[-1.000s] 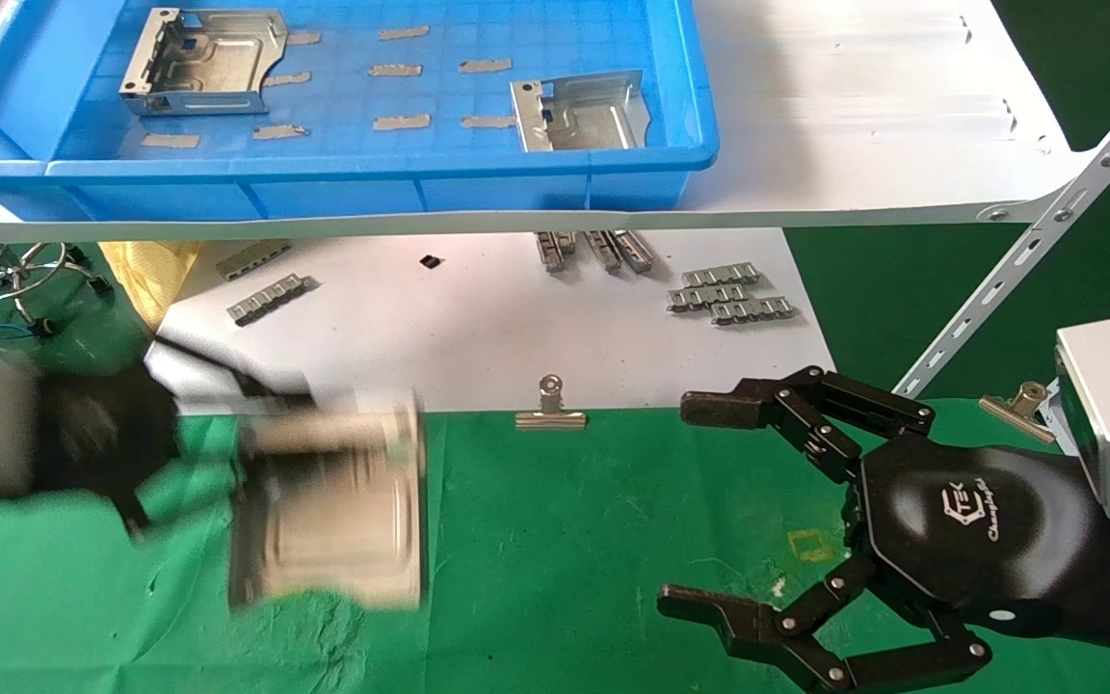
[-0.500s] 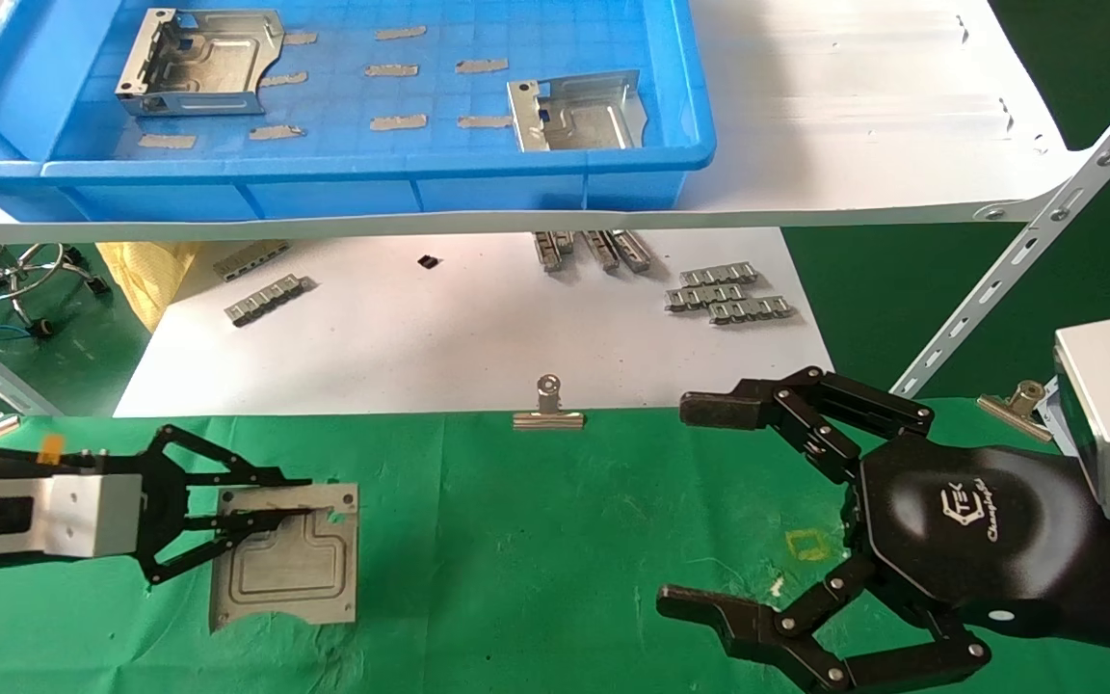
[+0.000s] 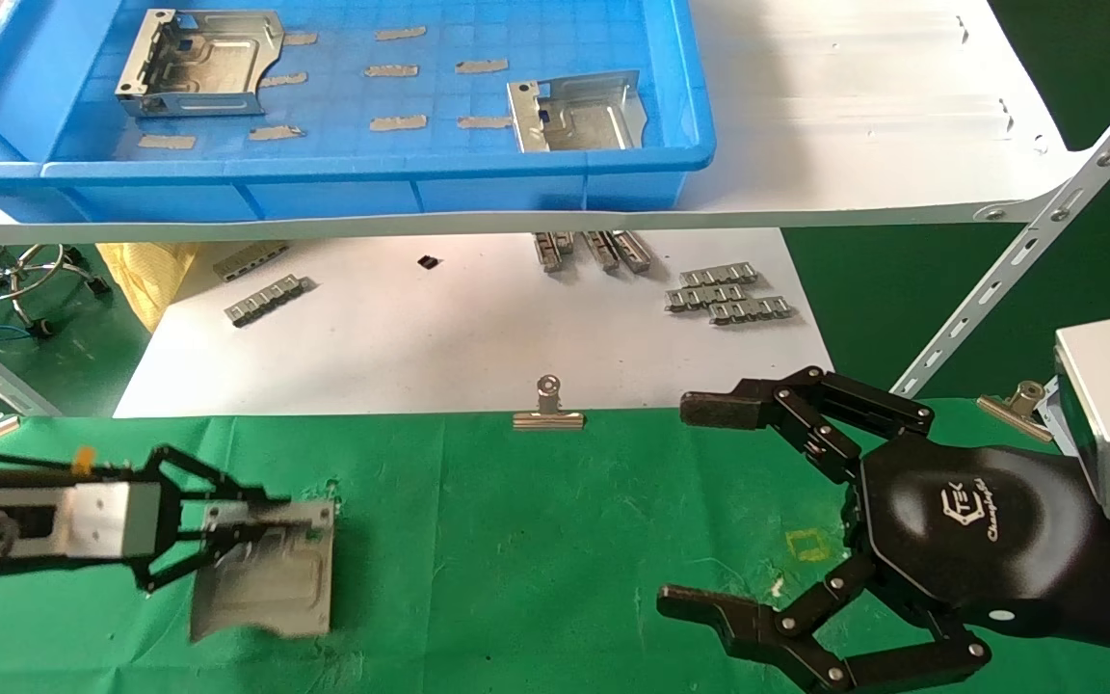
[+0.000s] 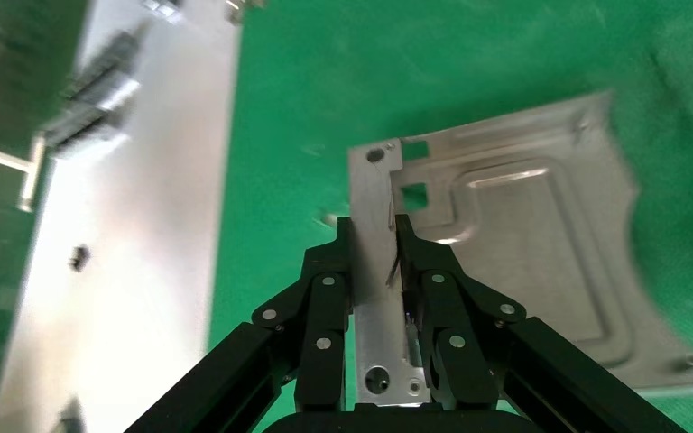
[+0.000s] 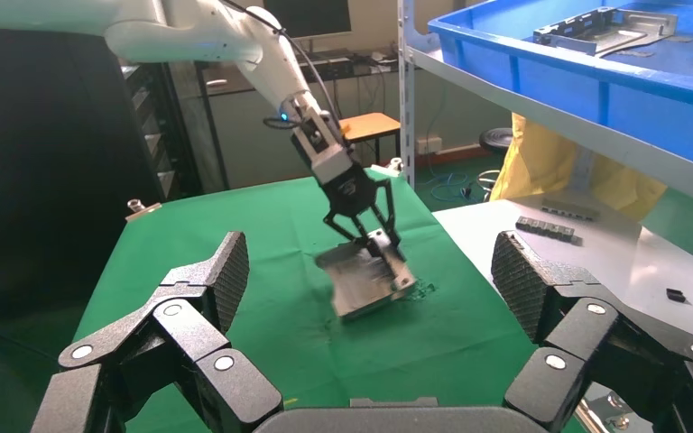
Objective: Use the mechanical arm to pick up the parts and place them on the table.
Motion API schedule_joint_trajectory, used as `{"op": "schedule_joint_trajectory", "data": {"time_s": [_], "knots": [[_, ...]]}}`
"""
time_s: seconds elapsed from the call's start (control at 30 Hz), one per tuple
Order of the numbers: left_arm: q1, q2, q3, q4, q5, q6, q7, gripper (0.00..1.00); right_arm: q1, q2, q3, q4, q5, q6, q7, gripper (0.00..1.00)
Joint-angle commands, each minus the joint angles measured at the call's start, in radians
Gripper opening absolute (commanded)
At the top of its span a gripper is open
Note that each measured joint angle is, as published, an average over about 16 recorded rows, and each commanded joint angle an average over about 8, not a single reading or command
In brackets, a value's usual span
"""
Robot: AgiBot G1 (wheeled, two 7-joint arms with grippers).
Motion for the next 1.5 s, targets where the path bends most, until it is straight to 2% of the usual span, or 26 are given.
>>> {"op": "schedule_joint_trajectory", "data": {"time_s": [0.03,0.4,0.6,0.83,1.23,1.5], "knots": [[-0.005,0.011,0.008,0.017,0.012,-0.009,0.013,1.00,0.000,0.000,0.000,0.000,0.000,0.000,0.000,1.00],[-0.015,0.037,-0.012,0.090,-0.015,-0.003,0.039,1.00,0.000,0.000,0.000,0.000,0.000,0.000,0.000,1.00],[-0.010,0.031,-0.037,0.142,-0.055,0.055,-0.061,1.00,0.000,0.000,0.000,0.000,0.000,0.000,0.000,1.00],[0.048,0.020,-0.081,0.169,-0.117,0.080,-0.191,1.00,0.000,0.000,0.000,0.000,0.000,0.000,0.000,1.00],[0.071,0.016,-0.094,0.155,-0.133,0.079,-0.214,1.00,0.000,0.000,0.000,0.000,0.000,0.000,0.000,1.00],[0.120,-0.007,-0.143,0.020,-0.163,0.069,-0.314,1.00,0.000,0.000,0.000,0.000,0.000,0.000,0.000,1.00]]}}
